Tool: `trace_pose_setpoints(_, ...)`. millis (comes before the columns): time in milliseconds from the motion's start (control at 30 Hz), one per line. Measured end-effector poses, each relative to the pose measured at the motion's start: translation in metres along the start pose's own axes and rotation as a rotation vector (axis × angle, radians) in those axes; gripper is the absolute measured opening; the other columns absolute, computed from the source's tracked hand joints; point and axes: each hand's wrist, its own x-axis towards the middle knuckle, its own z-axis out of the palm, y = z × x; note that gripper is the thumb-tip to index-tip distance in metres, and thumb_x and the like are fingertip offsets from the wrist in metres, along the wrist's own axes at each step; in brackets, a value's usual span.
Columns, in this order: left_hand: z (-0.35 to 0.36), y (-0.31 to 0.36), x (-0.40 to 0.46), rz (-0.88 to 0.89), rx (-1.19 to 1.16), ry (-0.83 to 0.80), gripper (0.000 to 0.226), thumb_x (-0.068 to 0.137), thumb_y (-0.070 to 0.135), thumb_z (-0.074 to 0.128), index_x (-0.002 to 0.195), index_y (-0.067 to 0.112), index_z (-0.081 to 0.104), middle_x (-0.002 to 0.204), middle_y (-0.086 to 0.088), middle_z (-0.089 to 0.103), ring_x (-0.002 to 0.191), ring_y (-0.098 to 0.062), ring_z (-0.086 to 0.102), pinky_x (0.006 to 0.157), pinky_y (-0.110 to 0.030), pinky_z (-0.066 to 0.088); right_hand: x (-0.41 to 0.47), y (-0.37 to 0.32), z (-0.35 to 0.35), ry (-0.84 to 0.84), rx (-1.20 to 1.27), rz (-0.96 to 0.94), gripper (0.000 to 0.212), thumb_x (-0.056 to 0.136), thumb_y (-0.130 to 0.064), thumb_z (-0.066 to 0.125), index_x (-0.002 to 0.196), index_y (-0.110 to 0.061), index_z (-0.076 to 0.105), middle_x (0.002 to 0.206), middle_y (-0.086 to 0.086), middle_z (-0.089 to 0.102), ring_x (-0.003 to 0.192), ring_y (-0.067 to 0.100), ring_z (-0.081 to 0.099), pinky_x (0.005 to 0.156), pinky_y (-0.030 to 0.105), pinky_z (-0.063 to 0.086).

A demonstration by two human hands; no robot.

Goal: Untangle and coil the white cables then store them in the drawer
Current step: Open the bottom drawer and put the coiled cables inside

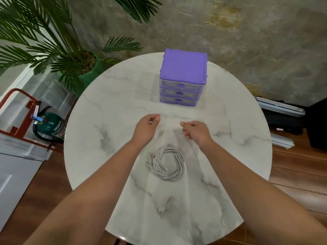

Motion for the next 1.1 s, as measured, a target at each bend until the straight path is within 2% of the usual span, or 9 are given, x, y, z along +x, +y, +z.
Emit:
trace_pose_setpoints(133,-0.001,0.031,0.043,-0.018,-0.144,0.033,0.052,0.094,0.04,0.057,0.136,0.008,0.051,0.127,-0.004,0.056,0.106,-0.015,0.057,0.085,-0.018,0.039,0.026,-0.007,0.005,0.03,0.03,0.031,0.022,0.087,-0.026,0.071,0.07,-0.014,0.063,0.071,0.001,0.066,0.056,0.011,0.053,0.052,0.017,0.043)
trace_pose_setpoints(233,-0.004,0.048,0.07,-0.041,-0.195,0.045,0.074,0.089,0.055,0.056,0.146,0.011,0.037,0.146,-0.009,0.038,0.127,-0.018,0.047,0.104,-0.029,0.039,0.039,-0.014,0.011,0.029,0.08,0.061,0.01,0.09,-0.014,0.063,0.087,-0.008,0.07,0.072,0.002,0.063,0.055,0.011,0.049,0.049,0.014,0.042)
trace_pose_setpoints(333,-0.005,0.06,0.087,-0.058,-0.203,0.046,0.087,0.086,0.063,0.054,0.151,0.014,0.025,0.154,-0.007,0.026,0.138,-0.018,0.035,0.113,-0.034,0.031,0.05,-0.02,0.017,0.028,0.164,0.084,0.016,0.092,-0.006,0.056,0.1,-0.006,0.069,0.076,0.005,0.061,0.057,0.013,0.047,0.056,0.021,0.041)
trace_pose_setpoints(400,-0.005,0.064,0.096,-0.072,-0.249,-0.006,0.096,0.081,0.071,0.053,0.152,0.014,0.025,0.155,-0.005,0.029,0.139,-0.018,0.035,0.113,-0.032,0.03,0.058,-0.026,0.02,0.023,0.202,0.099,0.013,0.093,-0.007,0.055,0.09,-0.012,0.066,0.081,0.006,0.061,0.058,0.014,0.048,0.058,0.023,0.044)
trace_pose_setpoints(500,-0.003,0.061,0.106,-0.069,-0.279,-0.052,0.114,0.058,0.09,0.055,0.143,0.016,0.042,0.142,0.001,0.051,0.129,-0.014,0.05,0.111,-0.038,0.038,0.07,-0.033,0.024,0.025,0.242,0.11,0.015,0.093,-0.014,0.057,0.08,-0.019,0.062,0.086,0.006,0.062,0.061,0.014,0.051,0.062,0.025,0.048)
trace_pose_setpoints(633,-0.002,0.061,0.109,0.001,-0.319,-0.07,0.081,0.065,0.08,0.058,0.121,0.023,0.063,0.12,0.005,0.067,0.108,-0.009,0.064,0.097,-0.029,0.05,0.081,-0.042,0.027,-0.004,0.293,0.154,0.011,0.096,-0.023,0.057,0.089,-0.015,0.062,0.081,0.002,0.064,0.061,0.016,0.056,0.063,0.026,0.054)
trace_pose_setpoints(733,0.0,0.059,0.113,0.033,-0.349,-0.094,0.06,0.075,0.069,0.058,0.111,0.022,0.068,0.112,0.002,0.07,0.1,-0.009,0.067,0.078,-0.016,0.051,0.087,-0.044,0.028,-0.023,0.315,0.191,0.018,0.096,-0.026,0.056,0.102,-0.011,0.063,0.082,0.002,0.068,0.062,0.017,0.061,0.063,0.028,0.057)
trace_pose_setpoints(900,-0.002,0.06,0.114,-0.021,-0.347,-0.108,0.06,0.08,0.066,0.058,0.119,0.021,0.063,0.114,0.008,0.069,0.097,0.0,0.066,0.068,-0.007,0.045,0.091,-0.046,0.029,-0.026,0.37,0.258,0.016,0.095,-0.026,0.059,0.09,-0.012,0.064,0.08,0.003,0.069,0.063,0.019,0.065,0.069,0.032,0.058)
trace_pose_setpoints(1100,-0.003,0.065,0.113,-0.026,-0.314,-0.155,0.036,0.09,0.054,0.056,0.1,0.022,0.068,0.094,0.011,0.07,0.063,0.013,0.062,0.049,-0.001,0.04,0.092,-0.046,0.029,-0.001,0.404,0.317,0.014,0.093,-0.027,0.06,0.097,-0.014,0.065,0.081,-0.001,0.069,0.063,0.017,0.067,0.058,0.027,0.057)
